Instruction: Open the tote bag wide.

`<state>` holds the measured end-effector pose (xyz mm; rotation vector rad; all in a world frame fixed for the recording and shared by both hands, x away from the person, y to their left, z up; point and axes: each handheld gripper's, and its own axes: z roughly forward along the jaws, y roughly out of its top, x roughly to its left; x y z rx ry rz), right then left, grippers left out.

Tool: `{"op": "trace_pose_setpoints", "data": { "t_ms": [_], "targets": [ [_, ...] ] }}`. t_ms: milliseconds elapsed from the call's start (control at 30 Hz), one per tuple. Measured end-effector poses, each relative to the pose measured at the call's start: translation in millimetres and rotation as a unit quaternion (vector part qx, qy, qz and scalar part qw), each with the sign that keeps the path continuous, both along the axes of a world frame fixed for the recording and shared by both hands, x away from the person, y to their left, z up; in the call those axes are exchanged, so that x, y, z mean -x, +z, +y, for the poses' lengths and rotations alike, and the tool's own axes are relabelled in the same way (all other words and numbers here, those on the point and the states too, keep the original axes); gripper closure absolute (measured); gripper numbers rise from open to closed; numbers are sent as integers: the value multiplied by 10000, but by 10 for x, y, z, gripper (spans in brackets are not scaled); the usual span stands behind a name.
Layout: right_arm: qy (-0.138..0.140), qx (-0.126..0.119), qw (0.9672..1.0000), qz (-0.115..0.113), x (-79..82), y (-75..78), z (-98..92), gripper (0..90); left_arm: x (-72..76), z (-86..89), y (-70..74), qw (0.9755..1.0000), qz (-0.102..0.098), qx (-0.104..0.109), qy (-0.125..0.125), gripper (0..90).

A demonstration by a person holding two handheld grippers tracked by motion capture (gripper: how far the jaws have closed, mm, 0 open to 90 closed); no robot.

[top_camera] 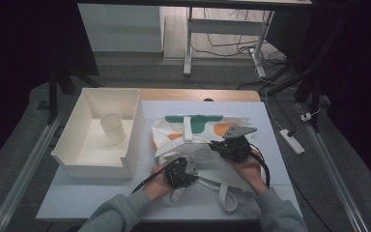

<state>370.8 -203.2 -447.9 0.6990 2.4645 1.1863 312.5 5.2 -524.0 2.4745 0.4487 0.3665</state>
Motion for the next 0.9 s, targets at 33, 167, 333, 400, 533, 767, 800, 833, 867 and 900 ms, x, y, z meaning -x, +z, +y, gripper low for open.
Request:
{"op": "trace_pose_setpoints", "data": {
  "t_ms": [33,167,333,400,533,767,800,833,867,900],
  "targets": [
    [-5,-12,10000,-7,0,1,0,856,4,-1,2,10000,-16,0,21,810],
    [-22,-26,10000,-36,2,6,-8,856,24,1,4,9999,-74,33,67,831],
    [-36,-18,10000,-62,0,10,-13,856,55,39,48,9999,-10,152,-21,834],
    [-46,-32,9999,-85,0,17,-16,856,86,59,79,9998,-59,181,-81,834],
    [-74,-39,9999,-115,-7,29,-23,857,145,102,122,9996,-84,240,-152,835],
    [-85,-35,9998,-166,-19,46,-12,857,233,172,186,9989,-116,375,-247,835],
    [-88,-45,9998,-173,-17,50,-8,857,244,183,196,9987,-109,419,-257,835],
    [-82,-34,9998,-183,-17,57,-9,857,255,195,207,9986,-105,453,-263,836],
    [-74,-36,9998,-178,-19,64,-9,857,265,209,217,9984,-100,482,-277,836],
    [-75,-42,9998,-172,-18,68,-8,857,277,222,227,9983,-104,504,-284,835]
  ]
}}
